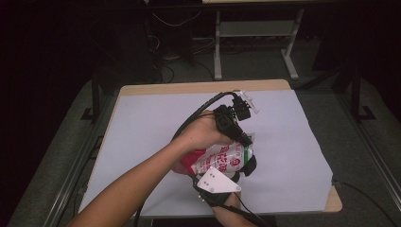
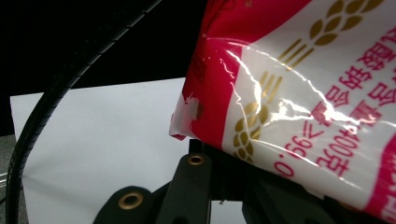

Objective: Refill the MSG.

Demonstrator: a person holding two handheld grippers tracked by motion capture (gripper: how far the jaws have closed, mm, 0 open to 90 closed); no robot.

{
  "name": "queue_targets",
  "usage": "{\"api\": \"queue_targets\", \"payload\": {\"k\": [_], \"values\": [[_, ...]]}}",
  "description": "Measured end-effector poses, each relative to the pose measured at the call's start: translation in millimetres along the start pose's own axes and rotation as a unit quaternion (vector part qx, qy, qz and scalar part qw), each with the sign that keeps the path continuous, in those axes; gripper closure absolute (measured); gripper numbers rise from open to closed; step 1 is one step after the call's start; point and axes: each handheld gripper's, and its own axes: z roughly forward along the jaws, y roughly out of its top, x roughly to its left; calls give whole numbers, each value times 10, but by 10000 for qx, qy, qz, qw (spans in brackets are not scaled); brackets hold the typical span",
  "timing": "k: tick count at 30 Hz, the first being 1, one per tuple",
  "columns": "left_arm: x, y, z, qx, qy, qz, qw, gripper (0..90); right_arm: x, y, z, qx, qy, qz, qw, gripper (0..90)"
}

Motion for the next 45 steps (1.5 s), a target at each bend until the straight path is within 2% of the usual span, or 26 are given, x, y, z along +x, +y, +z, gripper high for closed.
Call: {"api": "queue_targets", "payload": {"k": [45], "values": [[10, 16, 37, 91, -37, 29, 9999, 899, 14, 3, 2, -7, -47, 2, 10000, 900]]}}
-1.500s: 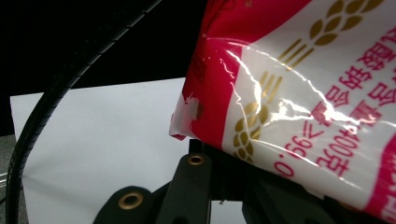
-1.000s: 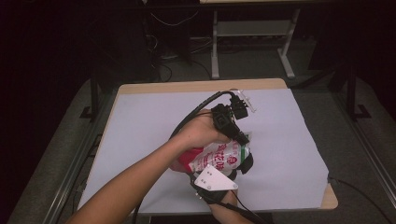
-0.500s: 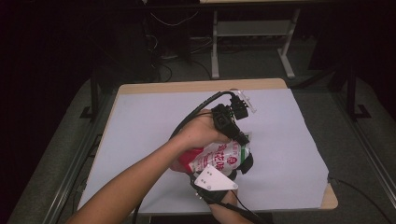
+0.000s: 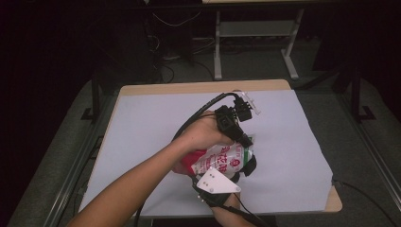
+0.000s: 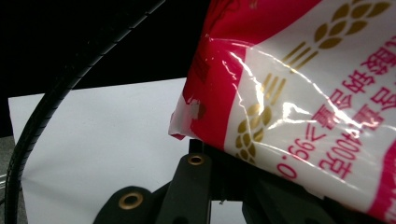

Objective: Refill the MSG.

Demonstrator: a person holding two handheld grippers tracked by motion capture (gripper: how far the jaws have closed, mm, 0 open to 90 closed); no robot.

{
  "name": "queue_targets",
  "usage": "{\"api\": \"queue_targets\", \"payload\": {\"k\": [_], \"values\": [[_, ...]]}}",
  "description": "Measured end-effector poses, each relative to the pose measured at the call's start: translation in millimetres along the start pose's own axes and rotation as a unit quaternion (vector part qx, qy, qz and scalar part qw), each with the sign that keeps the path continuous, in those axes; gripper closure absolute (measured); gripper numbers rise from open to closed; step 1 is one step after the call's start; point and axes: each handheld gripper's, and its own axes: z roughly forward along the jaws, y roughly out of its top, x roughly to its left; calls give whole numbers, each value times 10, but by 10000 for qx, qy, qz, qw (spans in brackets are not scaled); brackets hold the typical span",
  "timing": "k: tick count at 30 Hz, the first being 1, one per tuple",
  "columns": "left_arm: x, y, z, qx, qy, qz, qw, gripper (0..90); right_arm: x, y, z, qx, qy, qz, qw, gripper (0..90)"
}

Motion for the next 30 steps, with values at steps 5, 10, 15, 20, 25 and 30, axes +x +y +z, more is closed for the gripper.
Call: {"api": "queue_targets", "payload": {"k": [5, 10, 15, 20, 25, 30], "values": [[10, 6, 12, 37, -21, -32, 10000, 899, 2, 1, -1, 5, 3, 5, 10000, 900], [2, 25, 23, 77, -16, -42, 10000, 899, -3, 4, -7, -9, 3, 8, 10000, 900], [2, 33, 22, 93, 1, -28, 10000, 899, -8, 7, -8, -21, -8, -2, 10000, 900], [4, 37, 19, 89, -6, -27, 10000, 899, -8, 10, -8, -18, -16, -2, 10000, 900], [10, 40, 24, 83, 1, -7, 10000, 899, -11, 10, -7, -14, -13, 13, 10000, 900], [2, 46, 27, 107, -1, -34, 9999, 899, -10, 13, -10, -22, -16, 26, 10000, 900]]}}
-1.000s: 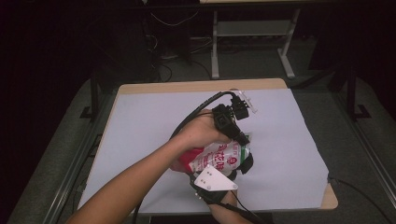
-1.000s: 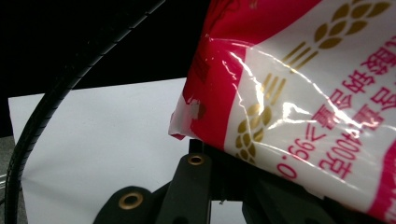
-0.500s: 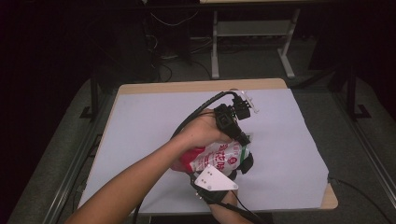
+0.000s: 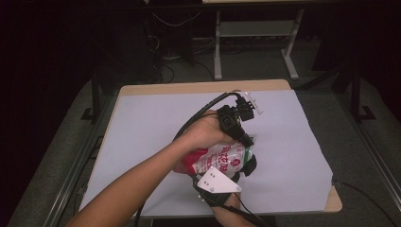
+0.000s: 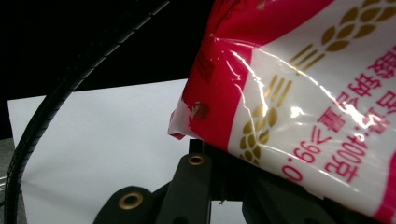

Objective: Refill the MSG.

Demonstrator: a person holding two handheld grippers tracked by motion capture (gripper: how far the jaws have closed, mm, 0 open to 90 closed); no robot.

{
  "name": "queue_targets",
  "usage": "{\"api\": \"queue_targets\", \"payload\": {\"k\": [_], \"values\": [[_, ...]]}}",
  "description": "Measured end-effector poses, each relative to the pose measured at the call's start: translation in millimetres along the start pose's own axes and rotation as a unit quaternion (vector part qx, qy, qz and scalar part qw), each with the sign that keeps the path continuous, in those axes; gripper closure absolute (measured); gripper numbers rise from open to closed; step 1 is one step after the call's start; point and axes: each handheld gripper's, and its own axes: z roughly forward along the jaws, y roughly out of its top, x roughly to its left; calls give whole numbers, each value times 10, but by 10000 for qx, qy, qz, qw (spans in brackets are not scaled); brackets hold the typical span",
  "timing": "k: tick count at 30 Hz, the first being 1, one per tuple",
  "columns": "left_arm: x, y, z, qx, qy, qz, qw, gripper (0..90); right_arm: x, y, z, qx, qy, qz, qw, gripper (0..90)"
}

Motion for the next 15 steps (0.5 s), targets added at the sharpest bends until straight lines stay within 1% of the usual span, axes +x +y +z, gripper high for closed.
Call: {"api": "queue_targets", "payload": {"k": [15], "values": [[-2, 20, 16, 68, 10, 2, 10000, 899, -6, 5, -3, -11, -2, 16, 10000, 900]]}}
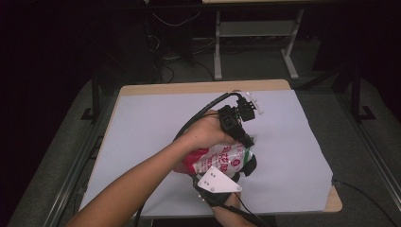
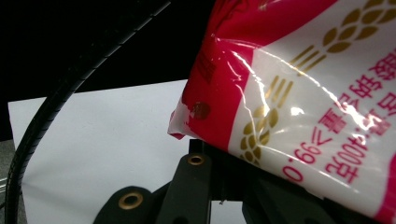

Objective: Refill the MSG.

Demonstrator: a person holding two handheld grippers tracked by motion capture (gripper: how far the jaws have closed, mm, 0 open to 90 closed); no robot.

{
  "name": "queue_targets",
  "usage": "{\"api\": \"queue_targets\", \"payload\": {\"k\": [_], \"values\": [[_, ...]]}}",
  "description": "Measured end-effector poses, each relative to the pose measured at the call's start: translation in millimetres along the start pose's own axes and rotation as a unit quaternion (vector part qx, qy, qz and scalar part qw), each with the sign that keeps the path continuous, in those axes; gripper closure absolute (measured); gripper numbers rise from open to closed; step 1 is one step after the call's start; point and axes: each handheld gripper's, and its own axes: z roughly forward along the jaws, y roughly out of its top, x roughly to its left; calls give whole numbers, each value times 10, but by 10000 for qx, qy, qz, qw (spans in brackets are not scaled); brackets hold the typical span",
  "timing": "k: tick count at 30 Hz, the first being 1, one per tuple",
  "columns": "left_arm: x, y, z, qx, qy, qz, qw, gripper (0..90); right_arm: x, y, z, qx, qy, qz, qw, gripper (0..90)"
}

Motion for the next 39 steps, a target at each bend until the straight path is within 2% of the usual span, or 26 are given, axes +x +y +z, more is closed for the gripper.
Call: {"api": "queue_targets", "payload": {"k": [39], "values": [[-3, 28, 11, 57, 25, 37, 10000, 899, -3, 7, -8, -17, 8, 29, 10000, 900]]}}
